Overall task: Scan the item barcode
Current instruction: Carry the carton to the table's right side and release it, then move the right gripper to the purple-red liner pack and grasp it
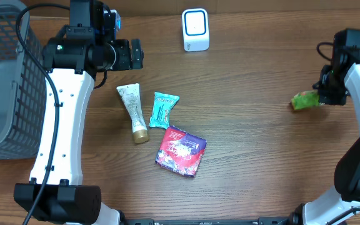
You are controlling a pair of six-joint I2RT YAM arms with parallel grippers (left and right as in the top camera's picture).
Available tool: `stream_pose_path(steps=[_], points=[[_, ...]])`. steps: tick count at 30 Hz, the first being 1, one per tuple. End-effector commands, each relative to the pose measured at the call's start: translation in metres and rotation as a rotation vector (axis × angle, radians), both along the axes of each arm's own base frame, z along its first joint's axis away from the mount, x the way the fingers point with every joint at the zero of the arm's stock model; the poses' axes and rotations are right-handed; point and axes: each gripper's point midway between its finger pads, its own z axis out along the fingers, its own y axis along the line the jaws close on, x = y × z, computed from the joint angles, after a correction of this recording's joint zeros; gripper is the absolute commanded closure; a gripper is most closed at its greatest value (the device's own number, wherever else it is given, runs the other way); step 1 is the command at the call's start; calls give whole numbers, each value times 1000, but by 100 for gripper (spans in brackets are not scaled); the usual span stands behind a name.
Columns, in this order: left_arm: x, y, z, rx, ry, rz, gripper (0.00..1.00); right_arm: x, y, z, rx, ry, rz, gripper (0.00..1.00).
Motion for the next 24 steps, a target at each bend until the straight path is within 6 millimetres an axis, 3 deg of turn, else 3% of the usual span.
stream_pose_path(steps=[1, 2, 3, 5, 11, 14, 16, 19, 24], points=[[2, 3, -1, 3, -1, -12, 0, 0, -5, 2, 31, -46, -73, 75], [2, 2, -1, 2, -1, -12, 0, 0, -7, 2, 27, -45, -61, 46], [2, 2, -1, 2, -2, -12, 0, 1, -10, 5, 18, -43, -20, 23], [2, 2, -1, 2, -1, -12, 0, 4, -15, 11, -7, -38, 84, 1], [2, 2, -1, 2, -1, -12, 0, 7, -13, 58, -90, -5, 508, 0], [2, 2, -1, 2, -1, -12, 0, 3, 2, 87, -117, 0, 726, 1], [2, 2, -1, 2, -1, -12, 0, 2, 26, 101, -87, -41, 906, 1], [2, 3, -1, 3, -2, -12, 0, -1, 84, 110, 10, -139, 1233, 0], [2, 2, -1, 1, -1, -11, 0, -17, 160, 101, 142, -139, 1466, 0]])
